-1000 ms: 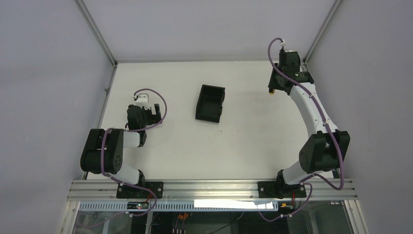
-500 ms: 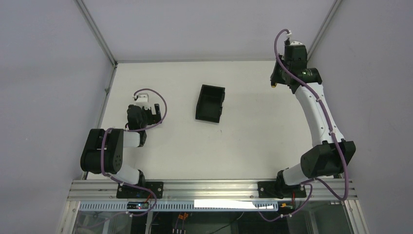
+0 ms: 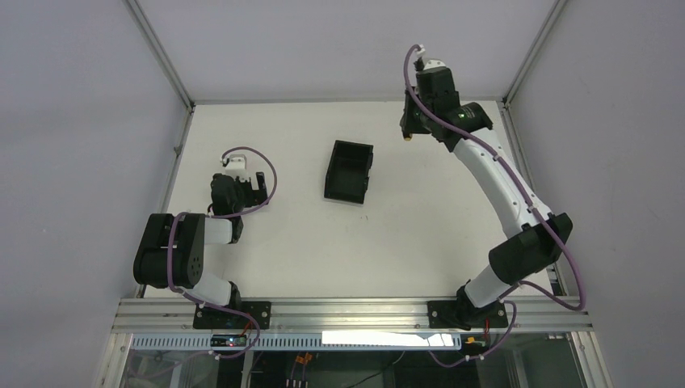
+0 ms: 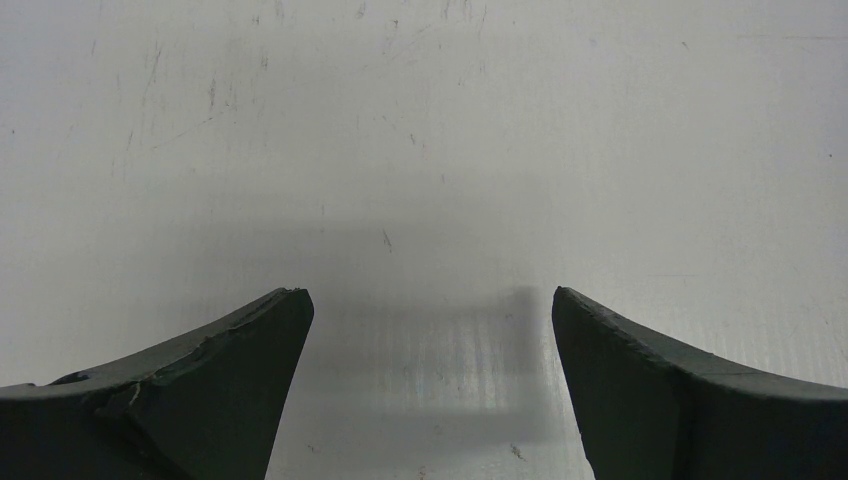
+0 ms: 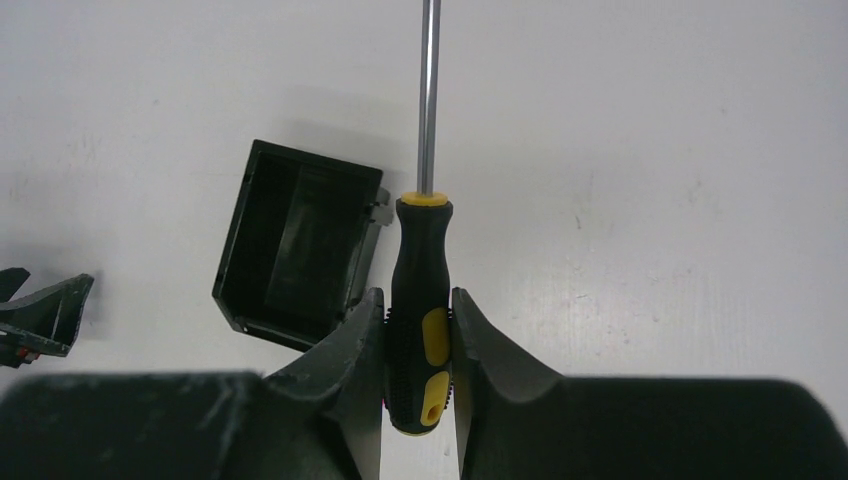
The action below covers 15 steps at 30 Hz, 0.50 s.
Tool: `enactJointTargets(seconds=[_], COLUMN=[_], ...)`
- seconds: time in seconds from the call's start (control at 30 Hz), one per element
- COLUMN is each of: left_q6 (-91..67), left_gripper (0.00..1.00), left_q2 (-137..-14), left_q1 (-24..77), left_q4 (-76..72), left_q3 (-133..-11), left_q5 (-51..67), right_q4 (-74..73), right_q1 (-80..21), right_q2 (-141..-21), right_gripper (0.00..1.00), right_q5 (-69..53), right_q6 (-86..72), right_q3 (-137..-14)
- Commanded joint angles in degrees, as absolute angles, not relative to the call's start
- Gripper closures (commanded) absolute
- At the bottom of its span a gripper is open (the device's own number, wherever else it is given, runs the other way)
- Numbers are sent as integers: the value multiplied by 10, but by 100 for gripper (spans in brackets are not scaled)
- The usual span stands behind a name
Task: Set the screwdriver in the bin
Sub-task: Place the screwdriver in the bin.
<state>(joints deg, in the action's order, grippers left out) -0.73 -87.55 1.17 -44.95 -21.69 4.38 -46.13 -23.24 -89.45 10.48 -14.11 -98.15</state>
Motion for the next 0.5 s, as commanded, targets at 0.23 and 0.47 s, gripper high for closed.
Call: enactJointTargets(seconds=[0.23,0.47], left_q6=[-10,-10], left_gripper=[1,1], left_q2=[-864,-864], left_q1=[17,17], left_q4=[-465,-465], left_q3=[-217,-217], left_q5=[32,32], right_q4=[-433,-419], right_q1=[-346,-389], right_q2=[-970,-1005], right_gripper=[91,91], right_q5=[184,213], right_q6=[-173,-180], right_q3=[-1075,-1111])
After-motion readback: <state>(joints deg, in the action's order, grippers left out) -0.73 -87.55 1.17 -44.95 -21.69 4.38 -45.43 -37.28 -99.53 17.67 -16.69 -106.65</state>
